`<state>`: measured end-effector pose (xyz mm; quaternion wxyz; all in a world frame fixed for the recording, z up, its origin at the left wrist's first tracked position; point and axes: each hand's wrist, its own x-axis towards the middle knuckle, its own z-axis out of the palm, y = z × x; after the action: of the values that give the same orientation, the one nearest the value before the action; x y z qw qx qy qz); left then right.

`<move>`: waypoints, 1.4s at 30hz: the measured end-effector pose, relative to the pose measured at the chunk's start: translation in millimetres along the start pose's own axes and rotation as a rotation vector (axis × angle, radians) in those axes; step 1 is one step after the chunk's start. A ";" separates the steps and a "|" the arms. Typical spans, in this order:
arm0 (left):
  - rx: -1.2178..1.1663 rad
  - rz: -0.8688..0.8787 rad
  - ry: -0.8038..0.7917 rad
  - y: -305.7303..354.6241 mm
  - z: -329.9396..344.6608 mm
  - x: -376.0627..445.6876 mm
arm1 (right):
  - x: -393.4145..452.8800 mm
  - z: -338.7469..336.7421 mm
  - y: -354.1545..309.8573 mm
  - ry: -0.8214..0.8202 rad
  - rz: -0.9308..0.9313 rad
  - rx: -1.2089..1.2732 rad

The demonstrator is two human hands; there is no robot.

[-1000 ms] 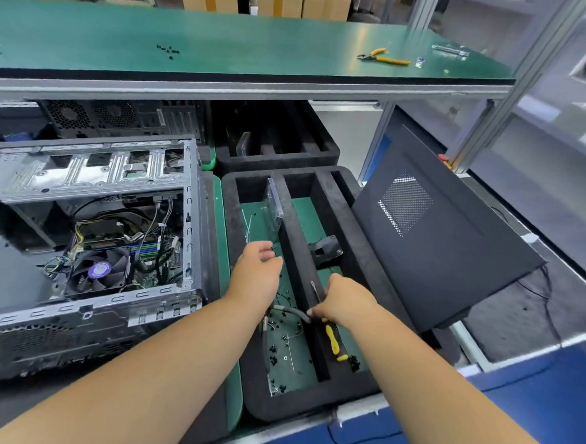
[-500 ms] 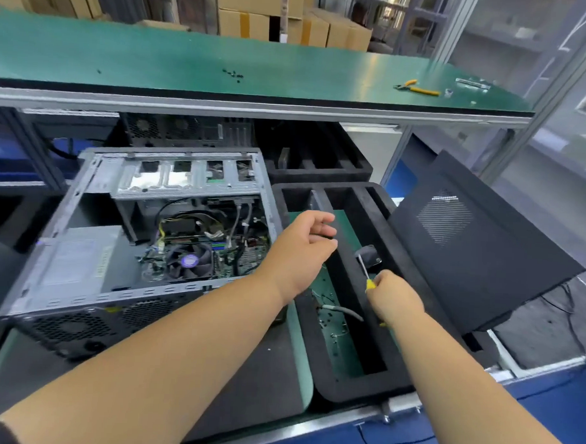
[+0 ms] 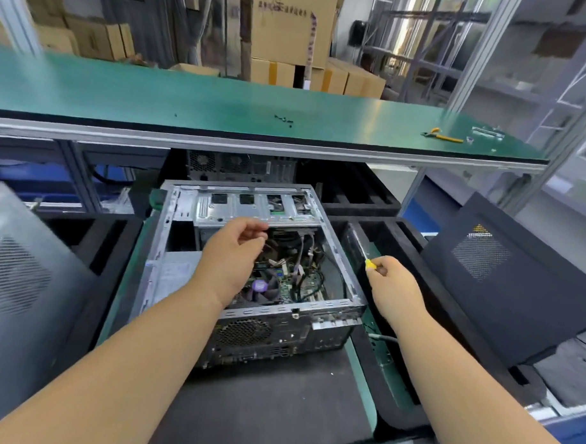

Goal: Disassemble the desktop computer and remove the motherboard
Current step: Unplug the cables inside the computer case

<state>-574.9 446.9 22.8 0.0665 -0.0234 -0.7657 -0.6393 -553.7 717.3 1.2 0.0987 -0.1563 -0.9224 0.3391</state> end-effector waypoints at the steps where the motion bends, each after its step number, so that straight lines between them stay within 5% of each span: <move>1: 0.037 0.008 0.009 -5.2 -12.0 -0.2 | -2.7 4.5 -5.6 0.017 -0.013 0.011; 10: 0.877 0.128 0.029 -43.3 -102.3 -7.9 | -26.2 60.3 -64.0 0.085 -0.211 0.261; 21: 0.927 0.251 -0.060 -71.7 -109.4 -13.8 | -34.1 102.6 -90.2 0.029 -0.177 -0.038; 42: 0.867 0.177 -0.078 -69.7 -110.8 -16.5 | -24.3 107.2 -88.6 -0.139 -0.114 -0.334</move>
<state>-559.0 326.2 -28.2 0.0956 -0.0831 -0.9600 -0.2497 -581.6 581.0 -23.0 0.0264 -0.0941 -0.9778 0.1851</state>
